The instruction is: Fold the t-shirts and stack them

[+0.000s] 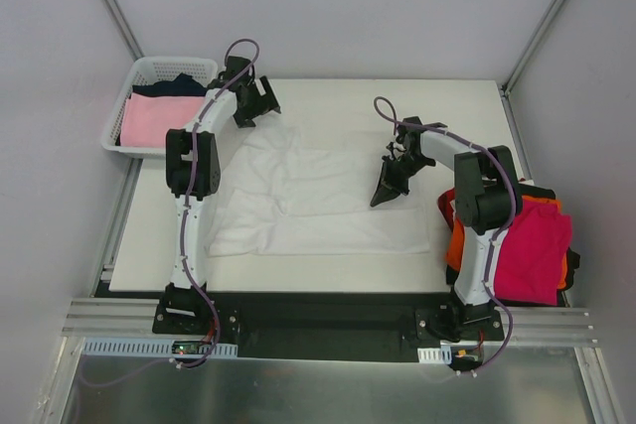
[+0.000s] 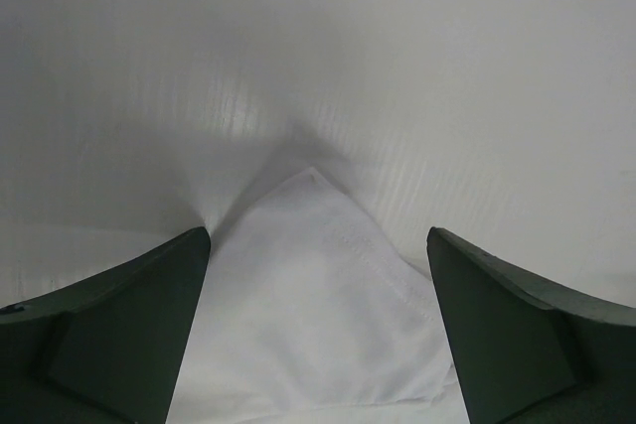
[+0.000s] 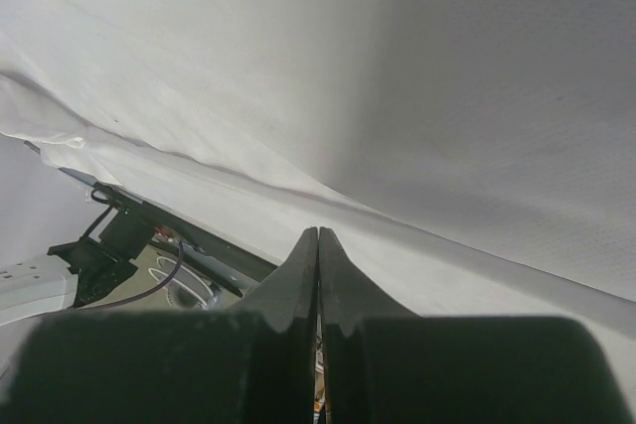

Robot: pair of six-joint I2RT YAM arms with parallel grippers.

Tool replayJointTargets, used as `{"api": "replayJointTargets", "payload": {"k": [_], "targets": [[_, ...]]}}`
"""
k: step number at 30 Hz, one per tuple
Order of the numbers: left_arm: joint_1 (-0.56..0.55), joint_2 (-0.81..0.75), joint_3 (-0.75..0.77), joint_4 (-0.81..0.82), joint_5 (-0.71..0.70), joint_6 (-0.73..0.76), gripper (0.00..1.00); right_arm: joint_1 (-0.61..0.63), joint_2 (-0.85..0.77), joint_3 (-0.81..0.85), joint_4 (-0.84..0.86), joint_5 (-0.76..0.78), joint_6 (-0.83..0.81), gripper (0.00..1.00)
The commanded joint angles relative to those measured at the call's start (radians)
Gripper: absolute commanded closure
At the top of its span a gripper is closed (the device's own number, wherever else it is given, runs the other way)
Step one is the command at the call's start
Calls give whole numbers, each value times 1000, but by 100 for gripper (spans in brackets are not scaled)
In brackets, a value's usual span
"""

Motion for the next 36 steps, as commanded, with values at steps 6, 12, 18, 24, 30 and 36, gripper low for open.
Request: {"api": "replayJointTargets", "payload": {"k": [6, 12, 18, 24, 30, 36], "targets": [[-4, -25, -1, -11, 30, -1, 30, -1, -31, 13, -16, -3, -32, 99], [-4, -23, 4, -11, 26, 5, 34, -1, -25, 18, -16, -3, -34, 99], [-4, -30, -2, -13, 13, 18, 55, -2, -19, 19, -17, -3, -34, 99], [-4, -30, -7, -13, 14, 15, 65, -1, -14, 23, -16, -6, -34, 99], [-4, -30, -5, -13, 11, 15, 75, -1, -11, 26, -17, -6, -34, 99], [-4, -33, -7, -11, 5, 17, 85, -1, -8, 26, -20, -8, -34, 99]]}}
